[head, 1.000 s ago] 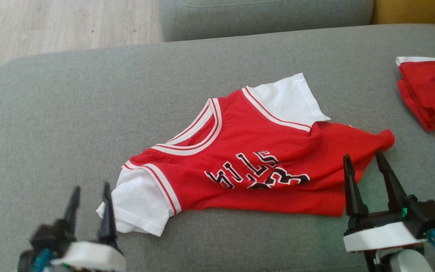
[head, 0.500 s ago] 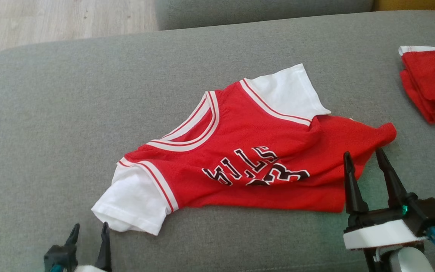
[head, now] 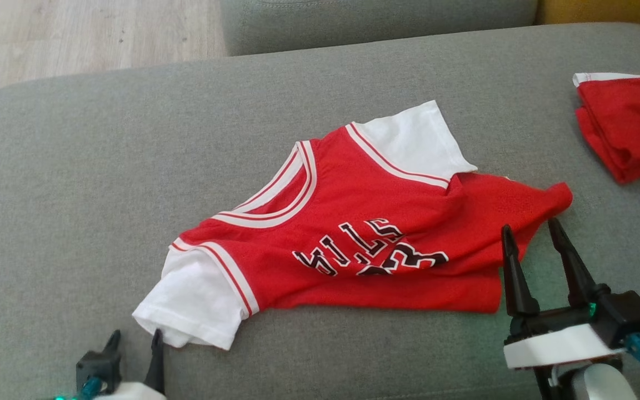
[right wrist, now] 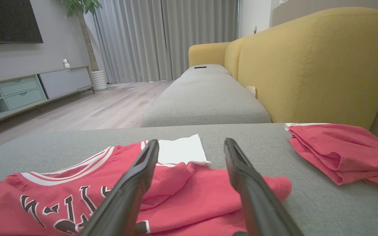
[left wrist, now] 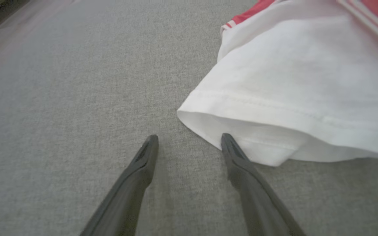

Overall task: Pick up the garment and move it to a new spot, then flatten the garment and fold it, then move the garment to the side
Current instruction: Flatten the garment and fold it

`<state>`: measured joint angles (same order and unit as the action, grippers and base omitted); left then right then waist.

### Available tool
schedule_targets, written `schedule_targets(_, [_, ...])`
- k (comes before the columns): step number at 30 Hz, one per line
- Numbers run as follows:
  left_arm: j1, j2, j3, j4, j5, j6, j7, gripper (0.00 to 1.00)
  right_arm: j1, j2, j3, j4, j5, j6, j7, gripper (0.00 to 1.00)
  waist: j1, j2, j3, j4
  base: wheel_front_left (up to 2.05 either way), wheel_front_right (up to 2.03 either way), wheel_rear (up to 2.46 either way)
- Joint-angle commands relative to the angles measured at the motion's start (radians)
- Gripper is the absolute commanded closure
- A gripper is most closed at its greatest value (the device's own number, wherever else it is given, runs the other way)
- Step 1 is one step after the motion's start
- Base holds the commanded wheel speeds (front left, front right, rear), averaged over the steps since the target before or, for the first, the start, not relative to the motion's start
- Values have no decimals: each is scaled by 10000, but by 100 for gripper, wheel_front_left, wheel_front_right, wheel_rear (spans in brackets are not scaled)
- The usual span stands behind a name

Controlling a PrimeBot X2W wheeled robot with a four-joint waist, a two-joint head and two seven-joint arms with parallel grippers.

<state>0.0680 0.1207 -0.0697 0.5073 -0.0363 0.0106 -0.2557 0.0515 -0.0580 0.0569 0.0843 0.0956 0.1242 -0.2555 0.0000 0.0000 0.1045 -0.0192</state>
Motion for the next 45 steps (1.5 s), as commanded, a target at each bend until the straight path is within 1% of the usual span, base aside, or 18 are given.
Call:
schedule_targets(1, [-535,225,273,-170,83,87,-61,0,-294,-192,252,-296,-7,65,-63,0,0,0,7,3,0,0,0])
schedule_targets(11, [-1139,413,90,210,219,108,-61,0,-249,-353,343,-309,-10,65,-63,0,0,0,4,19,0,0,0])
schedule_targets(12, [-1182,427,69,243,221,94,-61,51,-253,-370,353,-310,-8,65,-63,0,0,0,6,14,0,0,0])
schedule_targets(13, [-1210,442,35,268,232,73,-61,97,-254,-385,362,-310,-7,65,-63,0,0,0,9,8,0,0,0])
schedule_targets(14, [-1232,455,-1,284,238,46,-61,100,-253,-400,370,-309,-8,65,-63,0,0,0,17,2,0,0,0])
schedule_targets(16, [-1254,463,-17,264,240,47,-61,100,-240,-417,381,-289,-14,65,-63,0,0,0,27,0,0,0,0])
schedule_targets(18, [-1268,494,9,-48,233,111,-61,100,-159,-440,398,-179,15,65,-63,0,0,0,49,6,0,0,0])
schedule_targets(21, [-1169,626,184,-1091,258,370,-61,100,144,-528,493,171,135,65,-63,0,0,0,86,61,0,0,0])
schedule_targets(24, [-1051,801,346,-2435,343,621,-61,100,542,-721,915,849,364,65,-63,0,0,0,89,162,0,0,0])
schedule_targets(26, [-1038,967,448,-3244,418,752,-61,100,740,-864,1327,1560,663,65,-25,0,0,0,66,221,0,0,0])
schedule_targets(29, [-1131,1229,624,-4041,444,857,-61,100,675,-1024,1885,2468,1013,65,339,0,0,0,54,240,0,0,0])
schedule_targets(35, [-1360,1666,722,-4490,458,795,-61,100,-14,-874,2319,3535,1425,65,378,0,0,0,143,143,0,0,0])
schedule_targets(36, [-1441,1732,720,-4521,442,785,-61,100,-288,-828,2591,3888,1576,65,333,0,0,0,206,115,0,0,0])
schedule_targets(41, [-1596,1762,576,-4513,385,703,-61,100,-1053,-754,3293,4772,1941,65,138,0,0,0,337,148,0,0,0])
schedule_targets(42, [-1620,1766,550,-4494,376,691,-61,100,-1200,-752,3472,4943,2017,65,106,22,0,0,348,160,0,0,0])
schedule_targets(43, [-1644,1769,520,-4476,369,676,-61,100,-1346,-768,3665,5067,2075,65,71,94,0,0,355,178,0,0,0])
schedule_targets(44, [-1667,1772,491,-4462,363,663,-61,100,-1474,-787,3791,5154,2143,65,38,100,0,0,350,193,0,0,0])
schedule_targets(45, [-1688,1783,470,-4469,341,634,-61,100,-1587,-830,3926,5167,2177,65,6,100,0,0,333,204,0,0,0])
